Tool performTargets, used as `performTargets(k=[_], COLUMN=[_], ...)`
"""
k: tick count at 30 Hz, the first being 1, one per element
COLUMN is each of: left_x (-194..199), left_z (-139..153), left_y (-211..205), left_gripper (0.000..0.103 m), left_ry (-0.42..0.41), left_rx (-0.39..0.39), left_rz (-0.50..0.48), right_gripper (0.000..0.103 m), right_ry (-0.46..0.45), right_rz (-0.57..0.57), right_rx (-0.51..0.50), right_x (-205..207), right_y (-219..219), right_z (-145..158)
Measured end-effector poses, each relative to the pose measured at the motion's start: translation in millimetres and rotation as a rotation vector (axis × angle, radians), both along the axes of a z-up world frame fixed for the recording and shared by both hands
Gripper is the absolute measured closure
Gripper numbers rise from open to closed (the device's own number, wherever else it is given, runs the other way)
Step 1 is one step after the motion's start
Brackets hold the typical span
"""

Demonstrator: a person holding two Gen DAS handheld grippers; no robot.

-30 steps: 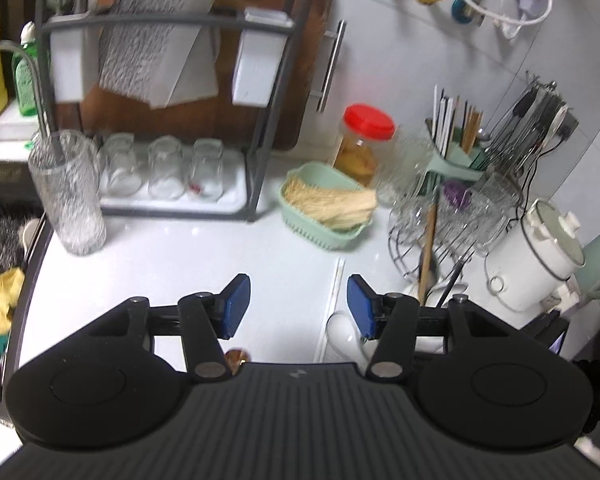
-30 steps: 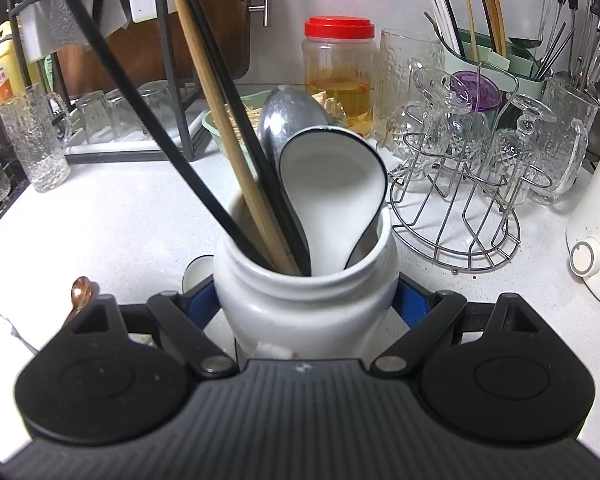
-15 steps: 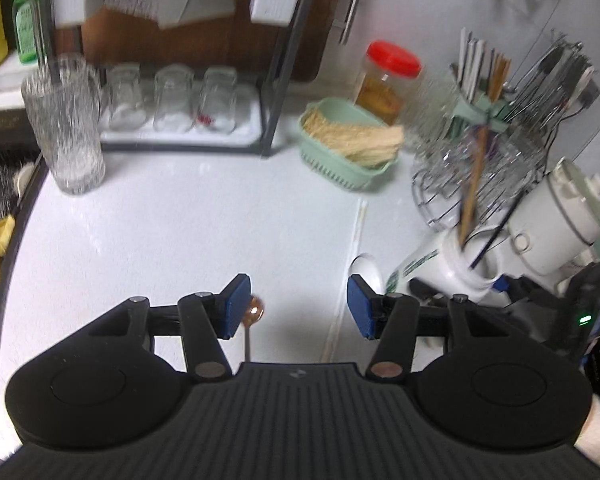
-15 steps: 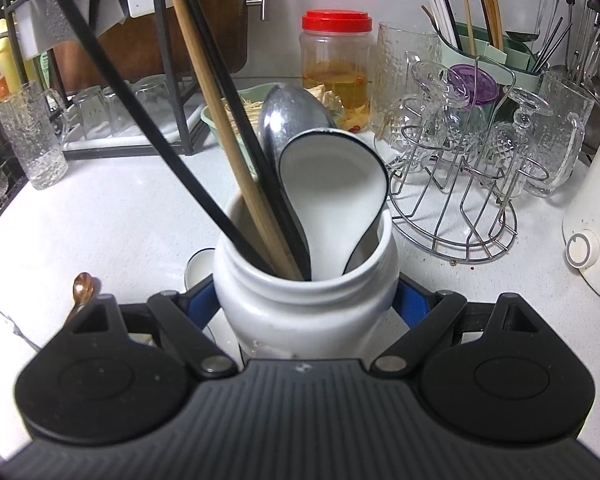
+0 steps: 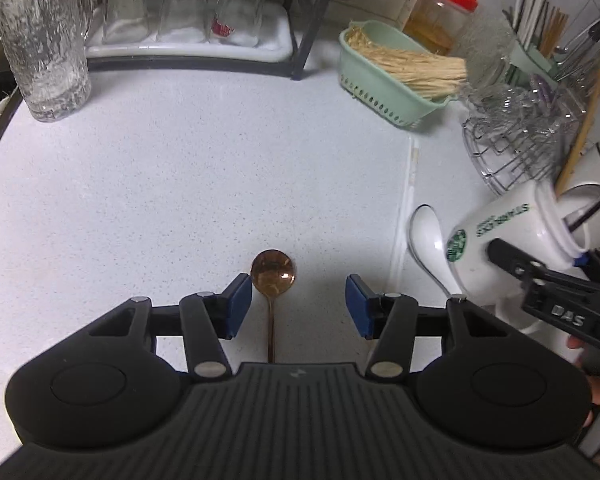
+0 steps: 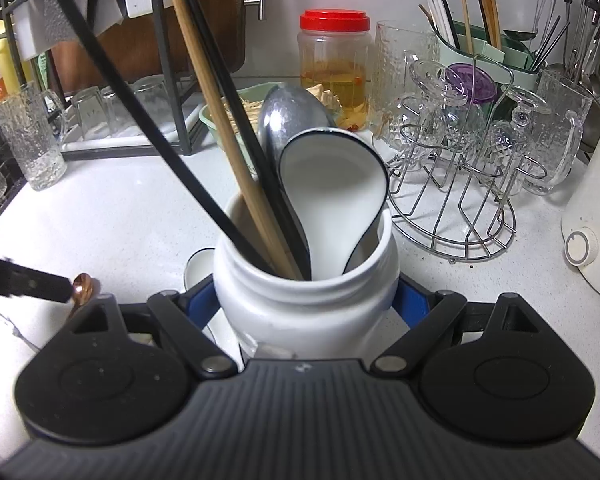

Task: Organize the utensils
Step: 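Close the left gripper around the copper spoon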

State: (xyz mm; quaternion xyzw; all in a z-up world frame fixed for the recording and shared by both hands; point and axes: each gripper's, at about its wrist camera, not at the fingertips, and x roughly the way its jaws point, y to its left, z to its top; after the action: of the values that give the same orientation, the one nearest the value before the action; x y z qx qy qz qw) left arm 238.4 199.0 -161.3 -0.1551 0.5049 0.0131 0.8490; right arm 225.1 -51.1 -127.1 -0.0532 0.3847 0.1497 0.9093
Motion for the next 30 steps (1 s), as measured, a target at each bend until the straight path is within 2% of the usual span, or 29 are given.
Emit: performTargets(k=[4,11,19,22,25,27,28,29,30], left_x=[4.8,11.4,21.8,24.3,28.1,29.4,29.8,29.9,29.8], left_z=[-10.2,-20.1,-20.0,-20.1,-20.2,-19.7,-19.9,-20.9,-21.0], left_y=[2.3,-0.1,0.0,-2.4,-1.9,-3.7,-4.5,-4.6,-3.6], left_gripper=[0.046,0.059,0.061,0.063,0.072,0.073,0.081,0.096,0.096], left_ry=[0.003,0.028,0.062,0.059,0.064,0.070,0.073,0.078,0.077], left_rx=[0.027,0.069,0.068,0.096,0.102,0.112,0.108,0.103,0.097], left_rz=[0.020,-0.021,-0.055,-0.045,-0.030,-0.041,-0.053,-0.058,-0.057], right_gripper=[0.012,0.012,0.012,0.012,0.012,0.012,0.012,0.012,0.012], right_ry=[-0.001,-0.003,-0.005,-0.005,-0.008,-0.008,-0.007,-0.006,-0.004], right_rz=[0.005,0.005,0.006,-0.002,-0.003,-0.004,-0.004,-0.004,-0.003], right_rx=[-0.007,-0.008,-0.009,-0.007,-0.006,-0.005,-0.006,-0.006,-0.007], right_x=[-0.2,-0.7,-0.4,-0.4,-1.4,-1.4,-1.4,-1.3,-1.2], right_y=[0.6,0.4,0.4,0.7,0.8,0.6,0.8,0.9,0.7], right_z=[0.4,0.3,0.0,0.1,-0.1,-0.1,-0.1,0.0,0.1])
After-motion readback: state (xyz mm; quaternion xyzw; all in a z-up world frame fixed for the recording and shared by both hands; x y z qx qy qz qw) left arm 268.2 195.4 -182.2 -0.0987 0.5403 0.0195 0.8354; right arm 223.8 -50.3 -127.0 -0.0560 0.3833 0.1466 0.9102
